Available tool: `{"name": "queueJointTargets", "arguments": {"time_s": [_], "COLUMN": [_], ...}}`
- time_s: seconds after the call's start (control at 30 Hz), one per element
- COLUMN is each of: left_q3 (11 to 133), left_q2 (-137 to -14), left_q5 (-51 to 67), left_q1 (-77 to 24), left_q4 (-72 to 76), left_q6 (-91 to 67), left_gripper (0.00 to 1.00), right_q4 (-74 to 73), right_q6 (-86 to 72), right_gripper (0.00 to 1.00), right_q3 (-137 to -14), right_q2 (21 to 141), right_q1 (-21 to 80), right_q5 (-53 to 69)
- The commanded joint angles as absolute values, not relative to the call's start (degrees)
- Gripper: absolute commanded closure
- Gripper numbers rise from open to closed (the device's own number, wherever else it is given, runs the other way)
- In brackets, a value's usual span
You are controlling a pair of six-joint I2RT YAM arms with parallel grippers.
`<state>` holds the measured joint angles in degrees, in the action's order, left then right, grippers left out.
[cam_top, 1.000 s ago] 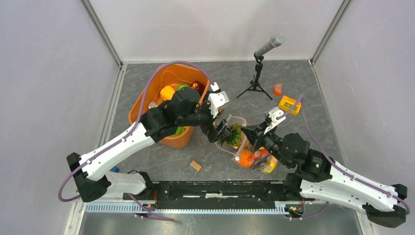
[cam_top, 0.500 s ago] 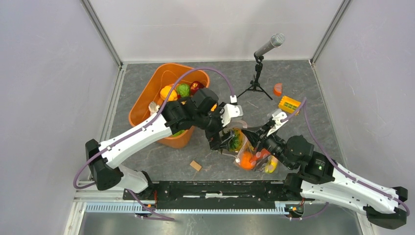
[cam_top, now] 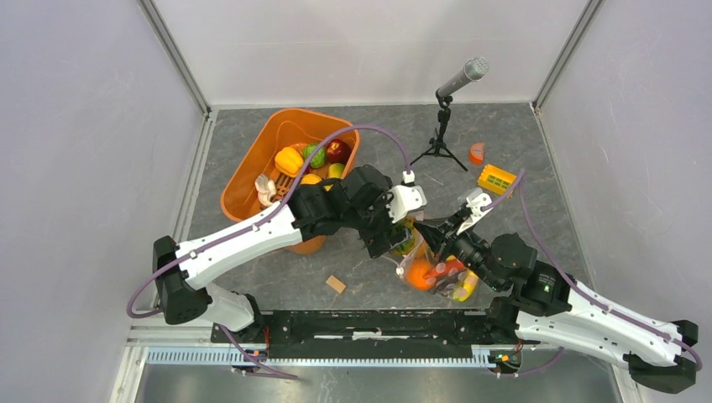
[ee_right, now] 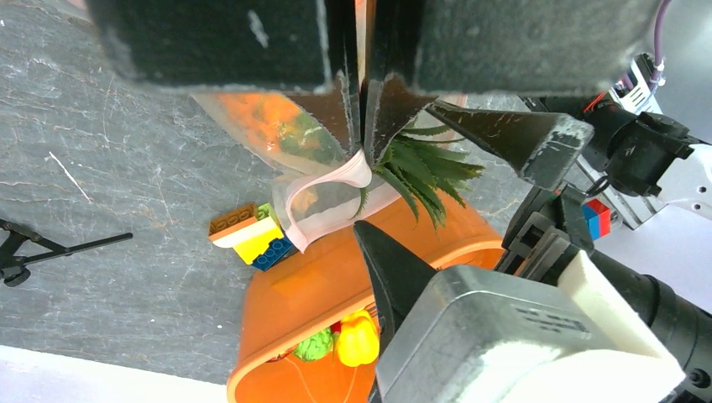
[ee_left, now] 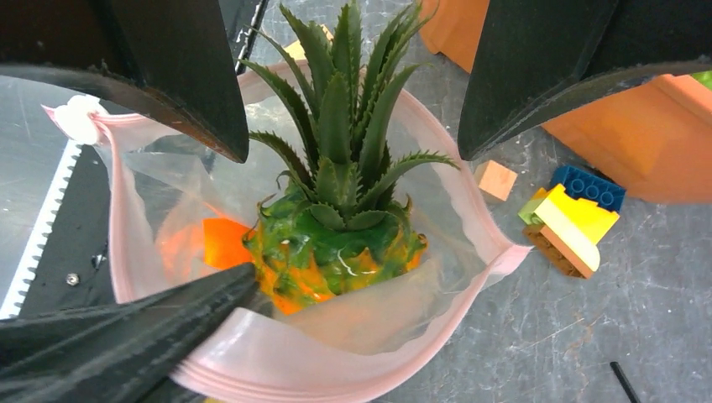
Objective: Place the food in the zip-top bag and seal the zipper
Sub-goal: Adjust the fake fruit in the zipper food storage bag.
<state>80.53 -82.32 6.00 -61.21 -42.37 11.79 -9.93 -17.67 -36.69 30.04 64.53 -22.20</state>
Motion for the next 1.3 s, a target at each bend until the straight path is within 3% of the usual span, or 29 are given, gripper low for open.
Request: {"name": "queueJointTargets", "arguments": {"time_s": [0.0,0.27,0.43,0.6,0.8,0.97,1.0,1.27], "left_q3": [80.1,79.9,81.4,80.2,78.7,75.5,75.0,74.0], "left_q2": [-81.9,-85.4,-88.2,-87.9,-85.5,-81.9,-81.2,-75.8], "left_q5": [2.7,9.8,7.5,7.7,8.7,7.1,6.1,2.7], "left_q1": [-61.7,-62.4,-62.7,-62.6,-62.6,-62.5,-62.4,-61.8], "left_q4": [-40.4,-43.7,-46.5,-46.1,-44.7,-40.5,-39.6,-34.1], "left_q6": [12.0,15.6,15.1,13.6,12.8,9.7,8.7,0.6], "left_gripper": [0.00,0.00,0.03,0.28,0.70,0.94,0.98,0.98], "right_q4": [-3.4,-3.3,-2.8,-3.6,-4.3,-4.6,-4.6,-4.7], "right_q6": [-17.6,-17.4,-17.4,-18.1,-18.9,-19.3,-19.3,-18.1], "right_gripper": [0.98,0.98,0.98,0.98,0.98,0.98,0.98,0.98], "right_q3": [-37.1,-36.9,-36.7,-36.3,-35.7,-35.4,-35.3,-33.6], "right_q2": [29.3,29.6,29.3,28.6,27.3,26.6,26.5,27.4], "right_q1": [64.6,64.6,64.6,64.6,64.6,64.6,64.6,64.6], "right_q5": [-21.3,-21.0,-21.2,-22.6,-24.9,-25.7,-25.5,-17.7]}}
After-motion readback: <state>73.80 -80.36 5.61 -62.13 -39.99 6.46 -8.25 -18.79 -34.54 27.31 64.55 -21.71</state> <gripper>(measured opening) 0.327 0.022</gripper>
